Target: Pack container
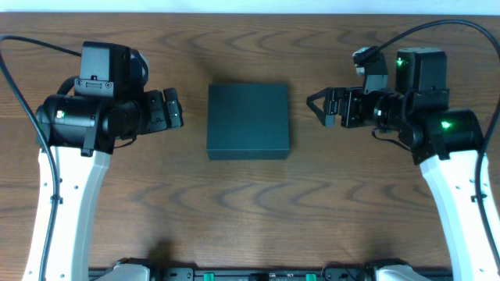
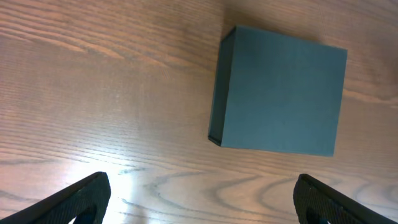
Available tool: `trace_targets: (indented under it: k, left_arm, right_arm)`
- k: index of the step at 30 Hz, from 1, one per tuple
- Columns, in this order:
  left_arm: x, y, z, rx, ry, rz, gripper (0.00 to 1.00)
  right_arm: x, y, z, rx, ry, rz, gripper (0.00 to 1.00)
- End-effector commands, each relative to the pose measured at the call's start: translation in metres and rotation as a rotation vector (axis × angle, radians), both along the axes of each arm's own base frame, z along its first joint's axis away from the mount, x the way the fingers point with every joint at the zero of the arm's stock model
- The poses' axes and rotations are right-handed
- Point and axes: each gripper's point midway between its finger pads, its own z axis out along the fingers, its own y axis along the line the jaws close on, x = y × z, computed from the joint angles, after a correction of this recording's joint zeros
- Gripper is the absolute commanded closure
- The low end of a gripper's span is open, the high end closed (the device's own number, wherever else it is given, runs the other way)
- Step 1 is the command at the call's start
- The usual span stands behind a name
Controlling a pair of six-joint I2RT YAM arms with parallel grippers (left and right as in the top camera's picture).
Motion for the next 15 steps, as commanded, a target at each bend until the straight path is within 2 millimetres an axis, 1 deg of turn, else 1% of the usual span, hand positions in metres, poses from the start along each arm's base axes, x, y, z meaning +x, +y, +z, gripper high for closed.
trace_targets:
  k: [1, 3, 5, 9, 10, 13, 15]
  left_arm:
    - [-0.001, 0.018, 0.000, 0.099, -0.008, 0.025, 0.05]
    - [-0.006, 0.034, 0.009, 0.172, -0.042, 0.069, 0.05]
    - [-0.017, 0.048, 0.019, 0.230, -0.067, 0.107, 0.05]
    - [-0.047, 0.084, 0.044, 0.371, -0.161, 0.220, 0.05]
    - [-0.054, 0.090, 0.047, 0.385, -0.185, 0.245, 0.05]
    - [-0.074, 0.112, 0.043, 0.403, -0.248, 0.341, 0.05]
    - [-0.087, 0.126, 0.029, 0.402, -0.291, 0.415, 0.05]
  right_arm:
    - [-0.003, 0.002, 0.003, -0.004, -0.014, 0.014, 0.01]
    - [-0.003, 0.002, 0.003, -0.004, -0.014, 0.013, 0.01]
    - [-0.003, 0.002, 0.003, -0.004, -0.014, 0.013, 0.01]
    - [-0.003, 0.002, 0.003, -0.004, -0.014, 0.013, 0.01]
    - [-0.003, 0.002, 0.003, -0.004, -0.014, 0.013, 0.01]
    - [-0.003, 0.002, 0.003, -0.004, -0.014, 0.013, 0.01]
    - [-0.003, 0.002, 0.003, -0.004, -0.014, 0.014, 0.01]
